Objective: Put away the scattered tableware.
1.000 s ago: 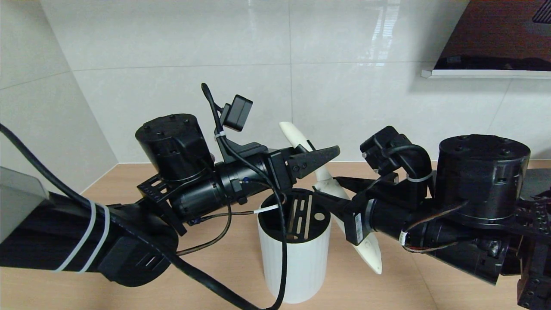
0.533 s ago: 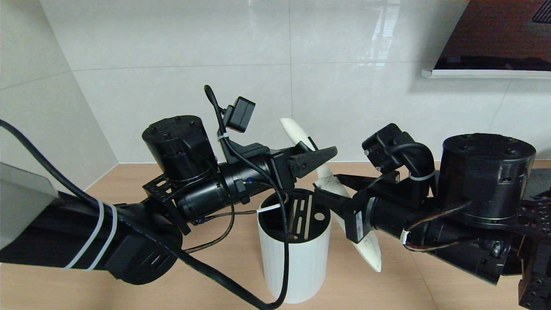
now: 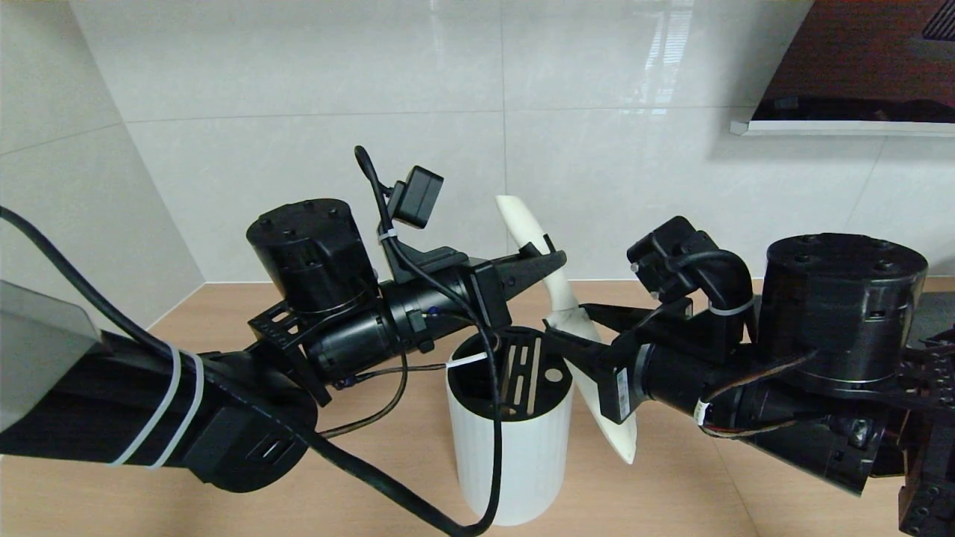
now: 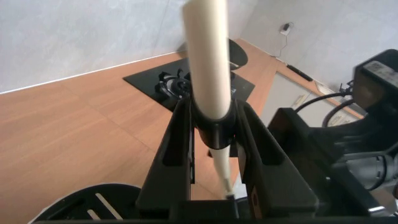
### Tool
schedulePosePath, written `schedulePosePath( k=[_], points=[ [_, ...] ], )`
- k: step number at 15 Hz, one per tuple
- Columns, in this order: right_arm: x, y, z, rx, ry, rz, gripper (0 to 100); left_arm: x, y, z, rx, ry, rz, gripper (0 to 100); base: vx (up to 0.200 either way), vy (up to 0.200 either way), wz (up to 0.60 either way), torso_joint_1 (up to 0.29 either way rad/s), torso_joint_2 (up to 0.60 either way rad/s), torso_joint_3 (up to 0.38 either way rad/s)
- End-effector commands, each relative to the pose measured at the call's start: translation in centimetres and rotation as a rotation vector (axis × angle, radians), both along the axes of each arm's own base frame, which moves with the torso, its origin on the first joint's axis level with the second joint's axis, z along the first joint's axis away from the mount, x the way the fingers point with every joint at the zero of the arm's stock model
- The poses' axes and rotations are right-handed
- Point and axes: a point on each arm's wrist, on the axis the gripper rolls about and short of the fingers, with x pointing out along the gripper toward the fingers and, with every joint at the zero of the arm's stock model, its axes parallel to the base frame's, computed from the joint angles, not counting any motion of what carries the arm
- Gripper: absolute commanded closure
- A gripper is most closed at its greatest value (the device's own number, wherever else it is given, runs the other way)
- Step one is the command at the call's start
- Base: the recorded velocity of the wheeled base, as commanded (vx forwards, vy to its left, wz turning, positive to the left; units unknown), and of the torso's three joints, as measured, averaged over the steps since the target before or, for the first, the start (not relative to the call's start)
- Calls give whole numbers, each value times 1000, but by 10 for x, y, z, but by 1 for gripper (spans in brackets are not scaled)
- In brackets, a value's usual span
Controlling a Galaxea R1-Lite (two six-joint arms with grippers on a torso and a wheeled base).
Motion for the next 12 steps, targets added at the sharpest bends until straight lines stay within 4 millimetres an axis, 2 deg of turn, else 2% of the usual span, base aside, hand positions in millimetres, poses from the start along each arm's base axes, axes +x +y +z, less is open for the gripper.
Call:
schedulePosePath(
  k=[1, 2, 8, 12],
  points=[
    [0, 0, 0, 0, 0, -2, 100, -1, 1, 3, -5, -7, 0, 100, 0, 0, 0, 0, 0, 0],
    [0, 0, 0, 5, -6, -9, 0, -1, 0, 2, -4, -6, 0, 100, 0, 0, 0, 0, 0, 0],
    [-6, 0, 7, 62, -53, 3, 0, -3, 2, 9, -16, -22, 4, 100, 0, 0, 0, 0, 0, 0],
    [-27, -43, 46, 183, -155, -52, 0, -25, 25, 53, -94, -131, 33, 100, 0, 0, 0, 0, 0, 0]
  ],
)
